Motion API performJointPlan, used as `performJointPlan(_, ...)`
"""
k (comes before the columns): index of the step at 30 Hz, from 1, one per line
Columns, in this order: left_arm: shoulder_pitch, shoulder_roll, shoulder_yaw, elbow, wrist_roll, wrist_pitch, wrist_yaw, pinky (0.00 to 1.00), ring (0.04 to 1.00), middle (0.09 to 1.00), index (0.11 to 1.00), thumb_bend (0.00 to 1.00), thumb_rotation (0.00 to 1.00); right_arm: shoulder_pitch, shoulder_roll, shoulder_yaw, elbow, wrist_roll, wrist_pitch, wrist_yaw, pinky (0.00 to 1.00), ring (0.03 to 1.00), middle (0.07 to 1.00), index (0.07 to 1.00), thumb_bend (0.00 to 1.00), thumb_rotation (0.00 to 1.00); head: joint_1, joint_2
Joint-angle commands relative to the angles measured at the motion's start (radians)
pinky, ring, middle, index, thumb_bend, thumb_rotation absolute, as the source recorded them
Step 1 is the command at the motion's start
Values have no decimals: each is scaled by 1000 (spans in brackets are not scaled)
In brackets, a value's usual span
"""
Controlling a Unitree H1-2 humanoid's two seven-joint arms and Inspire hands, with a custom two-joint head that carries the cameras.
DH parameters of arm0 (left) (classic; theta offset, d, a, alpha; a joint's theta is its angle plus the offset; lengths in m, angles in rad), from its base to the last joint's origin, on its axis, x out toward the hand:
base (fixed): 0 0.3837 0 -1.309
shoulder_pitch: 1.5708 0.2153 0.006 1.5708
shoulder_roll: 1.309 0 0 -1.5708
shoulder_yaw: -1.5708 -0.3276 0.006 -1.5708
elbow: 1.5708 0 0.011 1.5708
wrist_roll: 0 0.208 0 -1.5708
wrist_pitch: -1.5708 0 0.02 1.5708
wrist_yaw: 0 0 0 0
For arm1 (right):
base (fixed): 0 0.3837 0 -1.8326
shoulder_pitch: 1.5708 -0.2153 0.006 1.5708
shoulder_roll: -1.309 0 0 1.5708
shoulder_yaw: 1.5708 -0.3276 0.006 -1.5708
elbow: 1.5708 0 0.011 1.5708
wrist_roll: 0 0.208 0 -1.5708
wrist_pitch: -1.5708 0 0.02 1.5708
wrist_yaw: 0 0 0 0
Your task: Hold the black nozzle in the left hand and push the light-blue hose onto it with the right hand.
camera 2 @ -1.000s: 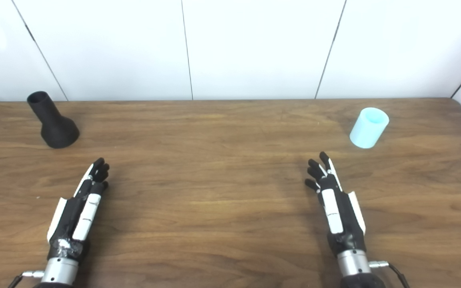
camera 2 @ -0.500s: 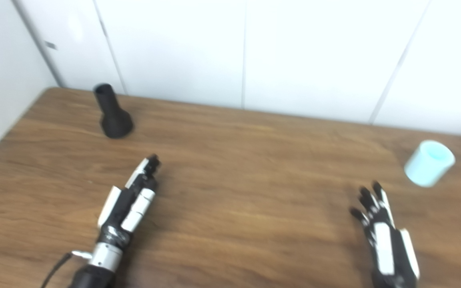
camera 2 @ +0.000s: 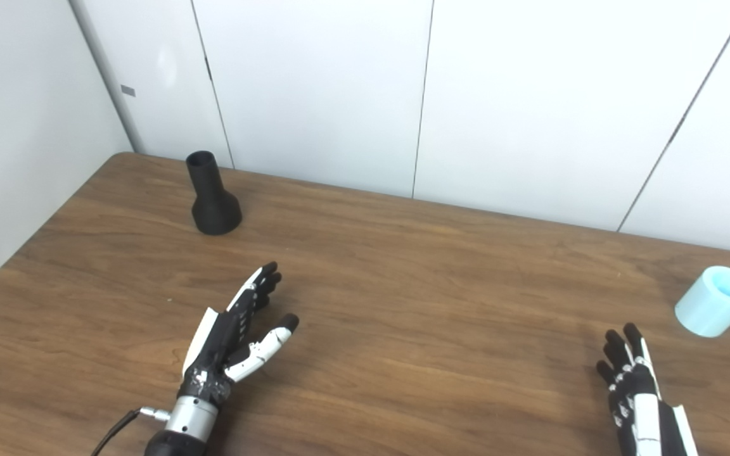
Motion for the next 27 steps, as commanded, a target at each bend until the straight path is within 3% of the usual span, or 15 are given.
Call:
performJointPlan(1,25,-26,-4,28,11,7,19,900,922,917,944,590,326,20,-7,-8,36,7,-19,5,941,958,944,988,557,1000,0,-1)
performJointPlan(6,16,-34,16,20,61,-23,81,878,899,910,930,639,245,22,-1,-16,34,21,-5,0,916,950,939,978,585,986,-1,-1)
performJointPlan(8,6,-34,32,20,69,-45,109,851,885,896,920,699,167,25,0,-16,32,15,-5,-4,910,947,936,975,594,989,-6,-1)
performJointPlan(12,-20,-7,65,-17,88,-21,127,835,872,890,914,775,132,30,2,-17,24,17,0,-4,885,925,917,963,607,969,-10,1)
performJointPlan(14,-38,10,88,-36,96,5,128,838,880,890,918,815,162,33,1,-17,22,8,-2,-8,875,921,914,962,627,954,-15,2)
performJointPlan(20,-127,75,181,-112,132,157,125,827,861,888,935,882,282,33,-8,-14,17,-38,0,-15,829,917,914,970,677,930,-17,3)
performJointPlan(27,-243,180,253,-163,152,372,92,844,876,886,919,897,282,25,-6,-15,26,-34,0,-17,813,910,907,966,666,913,-17,1)
